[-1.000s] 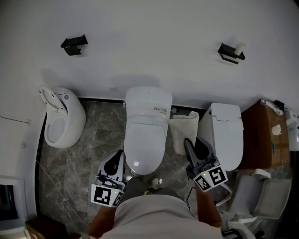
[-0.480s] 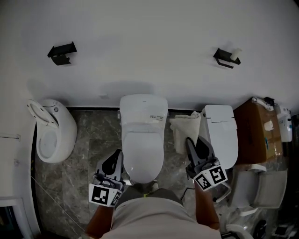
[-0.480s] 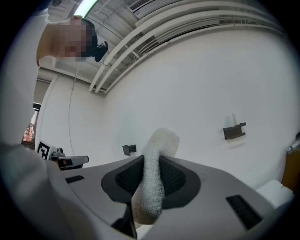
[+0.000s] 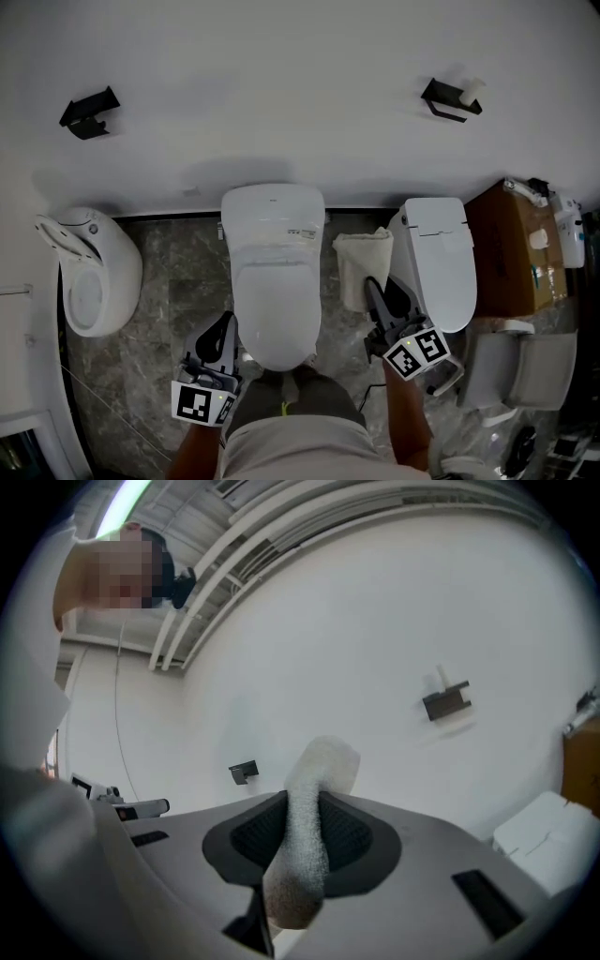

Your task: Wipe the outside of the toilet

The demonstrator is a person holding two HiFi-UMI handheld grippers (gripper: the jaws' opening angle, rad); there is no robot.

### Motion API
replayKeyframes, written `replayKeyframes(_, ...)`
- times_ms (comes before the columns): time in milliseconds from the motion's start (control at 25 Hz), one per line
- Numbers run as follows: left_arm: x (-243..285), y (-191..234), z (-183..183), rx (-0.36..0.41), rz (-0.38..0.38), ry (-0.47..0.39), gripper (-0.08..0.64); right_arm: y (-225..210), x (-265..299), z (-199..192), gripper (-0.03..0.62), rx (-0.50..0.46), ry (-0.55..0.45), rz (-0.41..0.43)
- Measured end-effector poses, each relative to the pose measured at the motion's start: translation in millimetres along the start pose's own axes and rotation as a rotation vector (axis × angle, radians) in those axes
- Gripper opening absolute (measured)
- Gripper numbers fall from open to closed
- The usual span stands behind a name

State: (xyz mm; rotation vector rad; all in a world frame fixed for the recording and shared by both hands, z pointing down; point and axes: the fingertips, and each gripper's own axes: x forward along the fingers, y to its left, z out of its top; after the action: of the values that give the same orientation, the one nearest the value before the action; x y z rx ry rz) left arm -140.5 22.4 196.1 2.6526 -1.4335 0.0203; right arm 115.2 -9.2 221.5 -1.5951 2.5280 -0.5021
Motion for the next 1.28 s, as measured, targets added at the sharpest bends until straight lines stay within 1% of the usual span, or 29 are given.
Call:
replayKeyframes(80,16,-8,-10,-0.012,0.01,0.015,0.017,-27,10,-11,0.114,0.072,0.008,0.018)
replayKeyframes(160,33,-18,-22,-0.026,0.005,0.022,0.017,-54,22,-22,0.114,0.098,0.014,0.026)
replayKeyframes(320,67,-30,-46,-0.054,0.02,0.007,0.017,-105,48,-50,0.115,0.094,0.043,0.03)
replayKeyframes(520,108,-24,-78,-0.011,0.044,0.006,0.017,-147,85,-88,0.115,0.099,0.058,0.056)
replayKeyframes(600,122,-19,-93,-0.006,0.054,0.011,0.017,-164,101,-108,0.115,0.095,0.067,0.067)
replayKeyframes(720,139,-10,-119,-0.023,0.068,0.013,0.018,-191,127,-145,0.114,0.067,0.091,0.064)
replayKeyframes(800,149,-9,-140,-0.046,0.076,0.02,0.017,-209,141,-166,0.115,0.071,0.102,0.063)
replayKeyframes(960,173,-12,-180,-0.057,0.068,0.047,0.017,-243,171,-196,0.115,0.121,0.094,0.069)
replayKeyframes(1080,187,-13,-206,-0.059,0.063,0.078,0.017,-267,186,-219,0.114,0.159,0.095,0.049)
replayKeyframes(1160,195,-11,-220,-0.068,0.064,0.099,0.017,-281,195,-231,0.115,0.206,0.085,0.045)
replayKeyframes(1280,212,-8,-238,-0.073,0.062,0.11,0.017,-297,213,-242,0.114,0.28,0.057,0.062)
